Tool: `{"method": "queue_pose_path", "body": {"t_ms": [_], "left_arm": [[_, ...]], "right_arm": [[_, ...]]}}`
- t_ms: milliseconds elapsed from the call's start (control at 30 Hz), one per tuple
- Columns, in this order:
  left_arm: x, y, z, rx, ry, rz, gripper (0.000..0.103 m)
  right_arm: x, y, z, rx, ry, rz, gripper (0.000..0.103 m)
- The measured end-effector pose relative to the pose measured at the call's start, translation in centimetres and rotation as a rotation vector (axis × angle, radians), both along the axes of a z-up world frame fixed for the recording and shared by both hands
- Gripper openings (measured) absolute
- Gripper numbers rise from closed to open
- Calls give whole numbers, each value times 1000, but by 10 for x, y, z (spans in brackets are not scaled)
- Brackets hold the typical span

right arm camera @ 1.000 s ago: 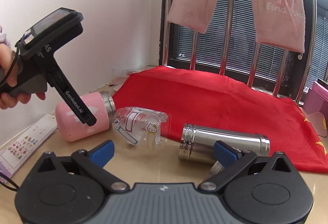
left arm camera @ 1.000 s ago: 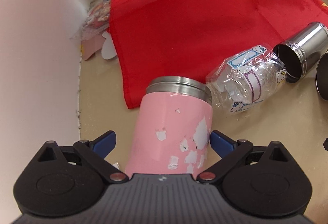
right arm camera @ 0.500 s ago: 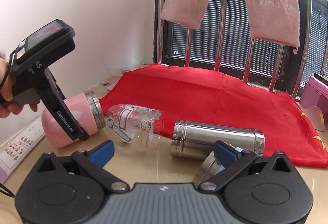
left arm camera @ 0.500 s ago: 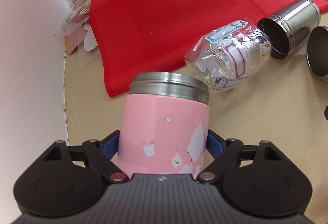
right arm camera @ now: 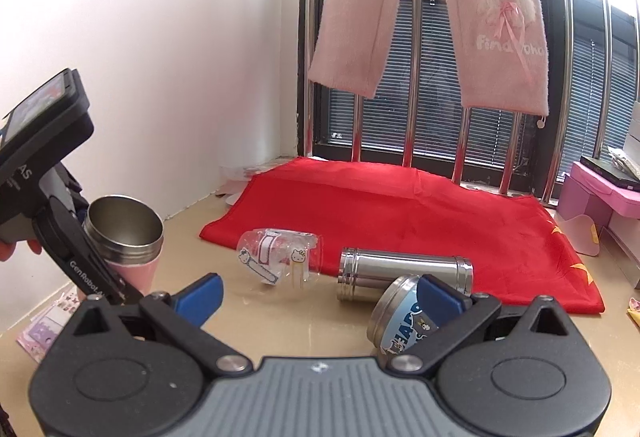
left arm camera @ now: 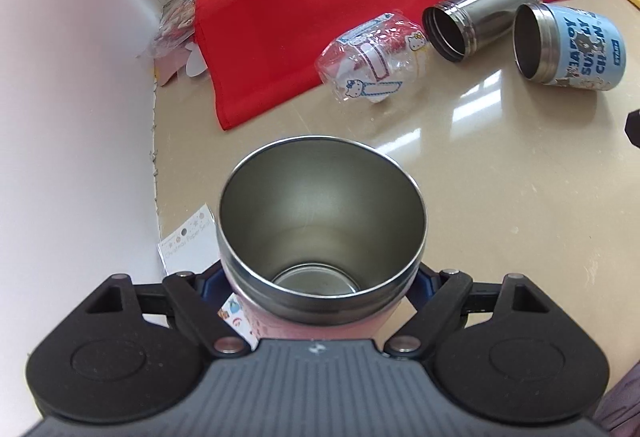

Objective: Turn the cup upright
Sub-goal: 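Lift the pink cup with the left tool and rotate it upright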

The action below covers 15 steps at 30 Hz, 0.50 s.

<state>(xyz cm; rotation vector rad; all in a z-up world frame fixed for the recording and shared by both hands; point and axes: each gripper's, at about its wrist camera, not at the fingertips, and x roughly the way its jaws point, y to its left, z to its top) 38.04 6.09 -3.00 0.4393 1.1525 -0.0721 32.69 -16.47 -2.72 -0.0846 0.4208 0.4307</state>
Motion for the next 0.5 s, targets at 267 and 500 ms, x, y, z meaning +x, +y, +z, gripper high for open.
{"method": "queue_pose_path", "body": {"t_ms": [267,500], "left_arm": [[-63,-18,12,24,30,-38,85],[-98,-51,-1,17,98,-100,85]], "right_arm": [[-47,-16,10,15,-8,-12,103],[-76,-40,0,20,26,-46,103]]}}
